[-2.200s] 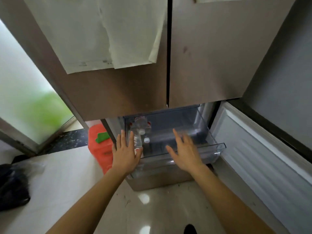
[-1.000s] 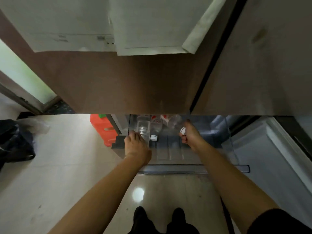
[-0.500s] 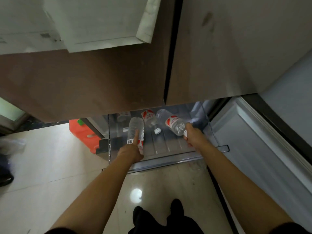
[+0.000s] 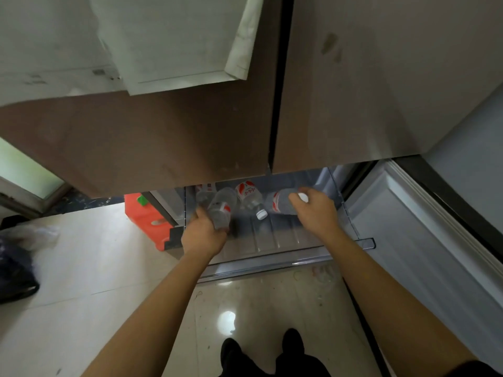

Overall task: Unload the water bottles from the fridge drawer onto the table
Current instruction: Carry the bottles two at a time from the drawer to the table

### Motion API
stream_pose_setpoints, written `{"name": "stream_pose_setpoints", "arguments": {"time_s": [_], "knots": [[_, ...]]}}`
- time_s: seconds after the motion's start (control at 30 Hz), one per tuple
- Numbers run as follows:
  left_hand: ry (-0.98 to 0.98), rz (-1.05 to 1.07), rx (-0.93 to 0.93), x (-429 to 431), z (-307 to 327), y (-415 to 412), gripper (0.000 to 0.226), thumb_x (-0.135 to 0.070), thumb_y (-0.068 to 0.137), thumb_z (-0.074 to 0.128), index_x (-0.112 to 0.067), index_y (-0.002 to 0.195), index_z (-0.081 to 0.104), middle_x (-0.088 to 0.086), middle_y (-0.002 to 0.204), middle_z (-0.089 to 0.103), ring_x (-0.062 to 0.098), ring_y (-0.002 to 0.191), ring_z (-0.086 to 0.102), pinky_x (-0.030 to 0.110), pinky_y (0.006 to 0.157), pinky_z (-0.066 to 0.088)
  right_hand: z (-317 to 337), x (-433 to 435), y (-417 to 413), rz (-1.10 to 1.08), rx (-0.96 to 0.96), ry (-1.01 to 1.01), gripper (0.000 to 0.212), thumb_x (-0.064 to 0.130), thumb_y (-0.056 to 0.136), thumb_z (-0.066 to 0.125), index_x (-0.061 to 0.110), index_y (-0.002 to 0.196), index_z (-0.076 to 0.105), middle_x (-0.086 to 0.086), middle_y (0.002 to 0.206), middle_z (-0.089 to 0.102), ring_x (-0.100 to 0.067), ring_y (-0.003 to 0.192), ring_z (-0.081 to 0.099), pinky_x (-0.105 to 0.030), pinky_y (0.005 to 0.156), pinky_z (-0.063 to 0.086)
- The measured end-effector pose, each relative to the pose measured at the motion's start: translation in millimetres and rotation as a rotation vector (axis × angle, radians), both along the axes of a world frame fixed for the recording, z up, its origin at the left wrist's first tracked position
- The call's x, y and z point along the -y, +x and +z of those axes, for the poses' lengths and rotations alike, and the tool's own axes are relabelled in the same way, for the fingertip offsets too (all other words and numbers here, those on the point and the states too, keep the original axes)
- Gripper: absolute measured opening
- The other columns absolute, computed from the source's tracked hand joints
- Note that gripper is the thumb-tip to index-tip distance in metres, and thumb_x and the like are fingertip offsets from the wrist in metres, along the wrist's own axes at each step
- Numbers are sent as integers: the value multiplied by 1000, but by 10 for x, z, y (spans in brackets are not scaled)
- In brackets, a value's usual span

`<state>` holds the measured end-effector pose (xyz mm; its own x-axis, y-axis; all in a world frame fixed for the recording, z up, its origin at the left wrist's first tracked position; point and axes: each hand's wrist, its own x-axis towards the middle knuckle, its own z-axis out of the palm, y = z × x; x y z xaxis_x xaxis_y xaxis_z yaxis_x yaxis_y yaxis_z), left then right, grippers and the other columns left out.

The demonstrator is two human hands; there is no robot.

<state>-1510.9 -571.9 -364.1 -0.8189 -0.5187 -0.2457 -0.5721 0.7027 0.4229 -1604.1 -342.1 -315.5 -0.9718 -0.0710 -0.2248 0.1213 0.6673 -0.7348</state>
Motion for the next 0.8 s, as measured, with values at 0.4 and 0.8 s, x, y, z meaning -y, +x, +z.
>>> {"name": "stream_pose_setpoints", "arguments": {"time_s": [0.4, 0.8], "knots": [[87, -26, -304, -104, 281, -59, 45, -42, 85, 70, -11, 115, 57, 14, 112, 67, 36, 106, 56, 37, 89, 42, 1, 114, 248, 120, -108, 92, 41, 52, 84, 71, 22, 112, 64, 6, 100, 54, -15, 94, 56, -28, 76, 48], [408, 152, -380, -272, 36, 287, 81, -21, 80, 82, -19, 139, 27, 7, 135, 53, 33, 123, 55, 36, 100, 44, -327, 67, 511, 139, 40, -51, 80, 31, 81, 81, 38, 139, 26, -7, 136, 56, -27, 122, 57, -41, 95, 54]]}}
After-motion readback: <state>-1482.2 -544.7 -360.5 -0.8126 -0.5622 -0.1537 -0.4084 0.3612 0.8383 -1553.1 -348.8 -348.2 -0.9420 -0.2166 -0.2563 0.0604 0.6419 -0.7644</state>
